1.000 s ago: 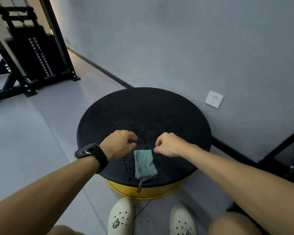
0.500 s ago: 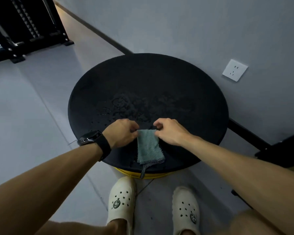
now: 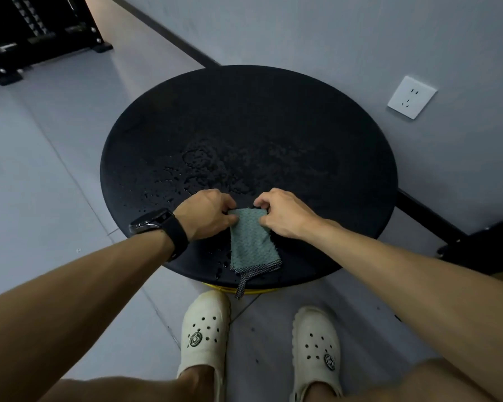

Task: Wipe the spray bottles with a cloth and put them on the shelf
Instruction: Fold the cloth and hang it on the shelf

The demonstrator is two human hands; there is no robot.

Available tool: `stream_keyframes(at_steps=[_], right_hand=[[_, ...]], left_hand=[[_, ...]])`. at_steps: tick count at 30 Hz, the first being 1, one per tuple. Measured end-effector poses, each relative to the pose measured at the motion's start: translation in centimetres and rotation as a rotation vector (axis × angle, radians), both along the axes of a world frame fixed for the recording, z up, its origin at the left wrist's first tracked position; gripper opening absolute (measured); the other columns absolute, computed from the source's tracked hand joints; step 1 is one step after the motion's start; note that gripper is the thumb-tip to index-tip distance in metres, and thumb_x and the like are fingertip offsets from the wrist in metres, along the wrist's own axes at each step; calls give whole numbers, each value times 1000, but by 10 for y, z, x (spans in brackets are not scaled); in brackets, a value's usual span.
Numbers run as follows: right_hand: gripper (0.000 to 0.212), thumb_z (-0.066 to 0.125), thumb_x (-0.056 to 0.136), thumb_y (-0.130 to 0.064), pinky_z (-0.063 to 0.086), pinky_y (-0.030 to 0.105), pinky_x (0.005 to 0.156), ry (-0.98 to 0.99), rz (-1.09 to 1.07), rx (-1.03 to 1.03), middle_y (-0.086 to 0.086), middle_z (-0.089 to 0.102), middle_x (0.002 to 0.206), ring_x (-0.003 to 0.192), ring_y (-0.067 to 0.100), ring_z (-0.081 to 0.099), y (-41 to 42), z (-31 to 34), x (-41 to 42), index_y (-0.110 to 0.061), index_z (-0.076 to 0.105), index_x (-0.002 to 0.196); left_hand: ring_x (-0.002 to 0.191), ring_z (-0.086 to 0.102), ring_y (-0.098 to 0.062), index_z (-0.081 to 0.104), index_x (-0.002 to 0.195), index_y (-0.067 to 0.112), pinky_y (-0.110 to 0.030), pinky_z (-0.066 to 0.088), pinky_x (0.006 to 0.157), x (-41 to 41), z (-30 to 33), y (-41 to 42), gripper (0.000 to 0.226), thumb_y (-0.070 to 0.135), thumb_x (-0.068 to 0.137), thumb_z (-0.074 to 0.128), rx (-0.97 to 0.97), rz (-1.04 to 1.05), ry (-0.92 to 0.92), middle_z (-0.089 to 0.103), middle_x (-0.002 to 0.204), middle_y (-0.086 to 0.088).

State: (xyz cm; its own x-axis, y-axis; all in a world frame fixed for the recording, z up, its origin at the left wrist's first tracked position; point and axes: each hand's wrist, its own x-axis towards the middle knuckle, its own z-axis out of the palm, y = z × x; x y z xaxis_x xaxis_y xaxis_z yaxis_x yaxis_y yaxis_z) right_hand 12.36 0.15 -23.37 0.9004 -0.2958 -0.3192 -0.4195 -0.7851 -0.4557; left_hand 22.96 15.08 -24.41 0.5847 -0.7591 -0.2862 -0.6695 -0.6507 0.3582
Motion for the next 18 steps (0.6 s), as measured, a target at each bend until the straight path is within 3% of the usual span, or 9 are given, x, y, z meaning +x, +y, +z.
stream_keyframes(at_steps=[5,8,13,18], right_hand=[[36,59,91,-8,41,25,87,0,-11,-16,-1,52,128,117,18,52,1,-3,3,-18,60,125],[33,58,90,-9,44,29,88,2,-29,-26,-1,53,127,115,19,53,2,-4,4,-19,63,121],[22,57,89,-8,48,37,90,-27,-35,-23,-7,47,106,108,17,52,4,-6,1,-22,67,103],[19,56,88,-9,32,28,95,-80,-6,-42,-10,49,96,110,15,44,3,-7,-4,-22,64,101]], left_hand=[[105,59,-19,68,115,19,-31,47,89,-1,-4,-2,27,34,94,63,-14,16,-5,63,111,0],[98,56,-17,68,103,20,-30,46,85,-1,-4,-5,16,31,93,64,-30,26,-1,56,101,4],[90,57,-16,55,89,26,-27,42,74,-4,-2,-7,9,28,92,63,-23,51,28,60,96,5],[86,57,-18,54,93,21,-28,42,70,-8,4,-8,10,25,91,64,-32,86,80,63,96,0]])
